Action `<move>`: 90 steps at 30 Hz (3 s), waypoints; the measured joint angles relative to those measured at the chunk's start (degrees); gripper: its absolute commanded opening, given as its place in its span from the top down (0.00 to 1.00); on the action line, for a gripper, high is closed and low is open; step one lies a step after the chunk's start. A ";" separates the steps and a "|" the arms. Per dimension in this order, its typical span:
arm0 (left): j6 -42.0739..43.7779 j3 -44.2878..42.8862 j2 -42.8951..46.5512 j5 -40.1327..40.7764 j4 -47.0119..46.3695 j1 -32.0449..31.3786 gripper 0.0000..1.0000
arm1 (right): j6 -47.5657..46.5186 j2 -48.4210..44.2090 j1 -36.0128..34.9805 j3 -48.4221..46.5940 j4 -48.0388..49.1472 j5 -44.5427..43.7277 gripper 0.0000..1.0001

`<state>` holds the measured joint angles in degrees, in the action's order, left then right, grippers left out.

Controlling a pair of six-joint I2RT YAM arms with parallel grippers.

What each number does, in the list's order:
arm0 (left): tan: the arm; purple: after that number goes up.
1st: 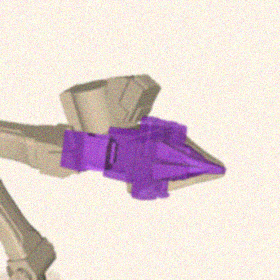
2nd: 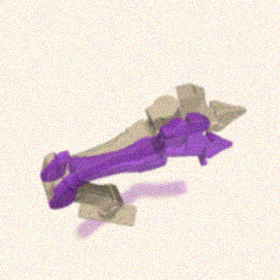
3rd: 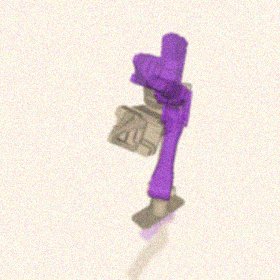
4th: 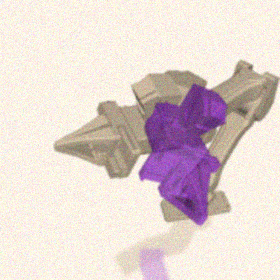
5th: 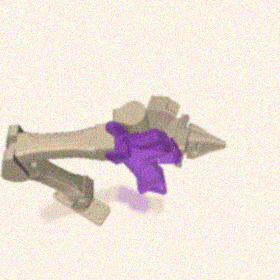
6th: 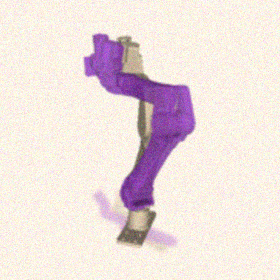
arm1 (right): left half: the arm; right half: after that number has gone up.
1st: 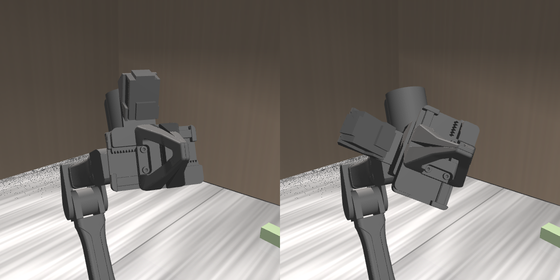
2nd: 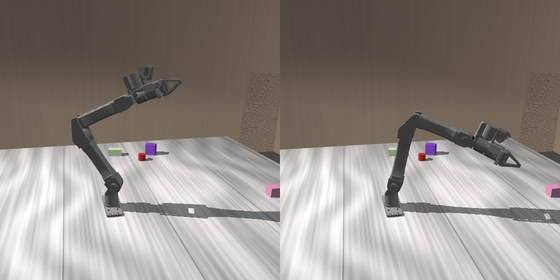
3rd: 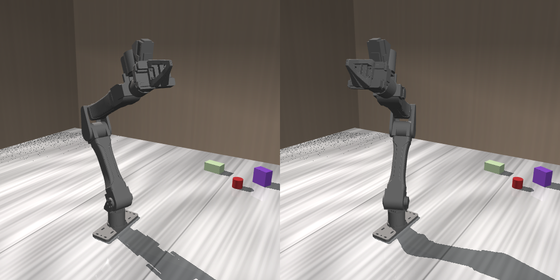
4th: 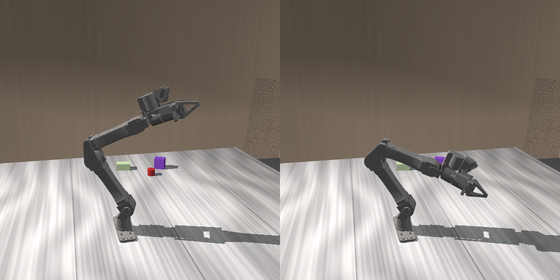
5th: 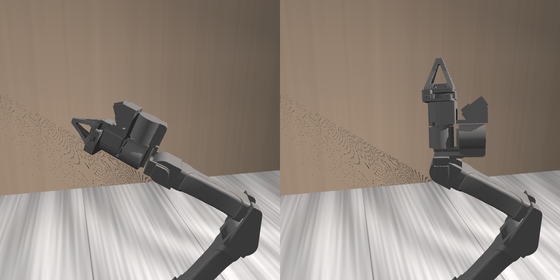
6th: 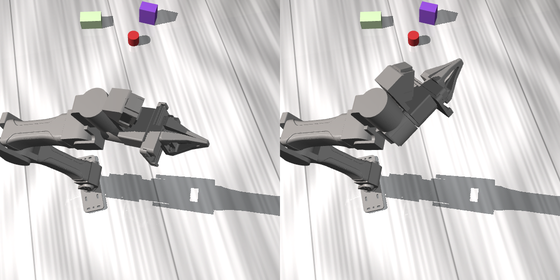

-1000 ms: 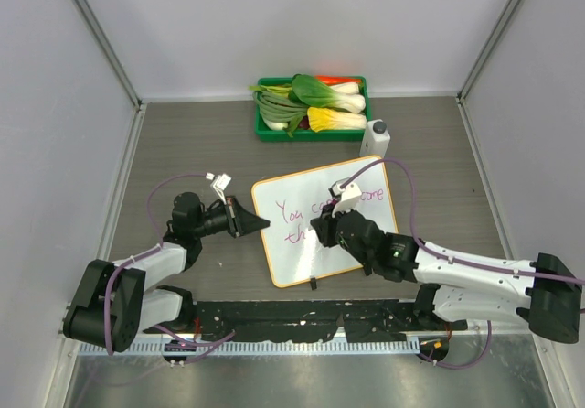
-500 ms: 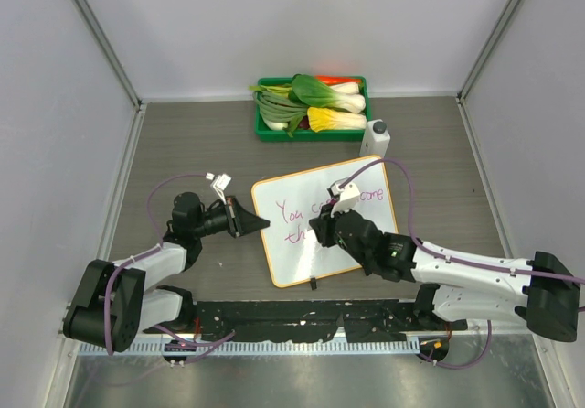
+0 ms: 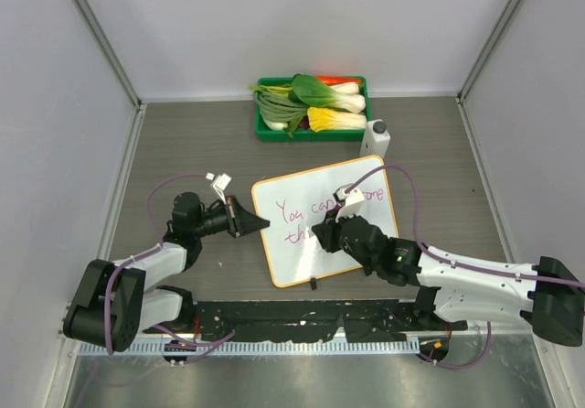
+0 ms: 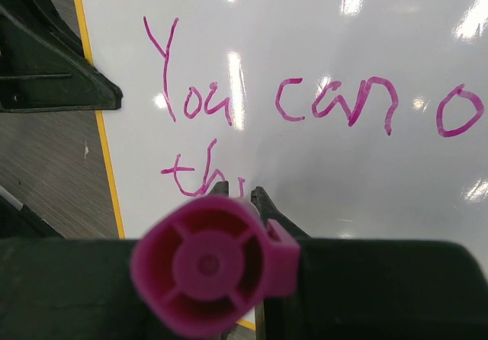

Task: Write a sentence on the whiteboard
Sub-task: Write on the whiteboard at the whiteboard stand.

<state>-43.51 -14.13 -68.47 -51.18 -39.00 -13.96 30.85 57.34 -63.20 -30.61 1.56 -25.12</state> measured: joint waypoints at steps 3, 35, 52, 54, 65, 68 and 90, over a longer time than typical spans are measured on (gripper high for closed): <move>0.00 0.00 -0.07 0.00 -0.02 0.00 1.00 | 0.81 -0.31 0.00 0.68 0.26 0.83 0.99; 0.00 0.00 -0.04 -0.09 -0.17 0.00 1.00 | -3.15 2.84 1.95 -5.25 -0.11 -0.94 0.99; 0.00 0.00 -0.04 -0.09 -0.17 0.00 1.00 | -2.43 0.00 2.21 -5.05 -0.15 -1.36 0.99; 0.00 0.00 -0.04 -0.11 -0.17 0.00 1.00 | -2.38 -1.44 2.21 -5.07 -0.11 -1.38 0.99; 0.00 0.00 -0.04 -0.11 -0.17 0.00 1.00 | -1.55 -2.19 2.32 -2.99 -1.88 -1.33 0.99; 0.00 0.00 -0.04 -0.11 -0.17 0.00 1.00 | -1.42 -2.16 2.32 -2.60 -2.25 -1.36 0.99; 0.00 0.00 -0.07 -0.09 -0.15 0.00 1.00 | -1.38 0.07 2.32 -2.21 -1.90 -0.79 0.99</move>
<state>-43.51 -14.13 -68.53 -51.27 -39.16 -13.96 29.47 57.41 -60.88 -32.82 -0.34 -25.91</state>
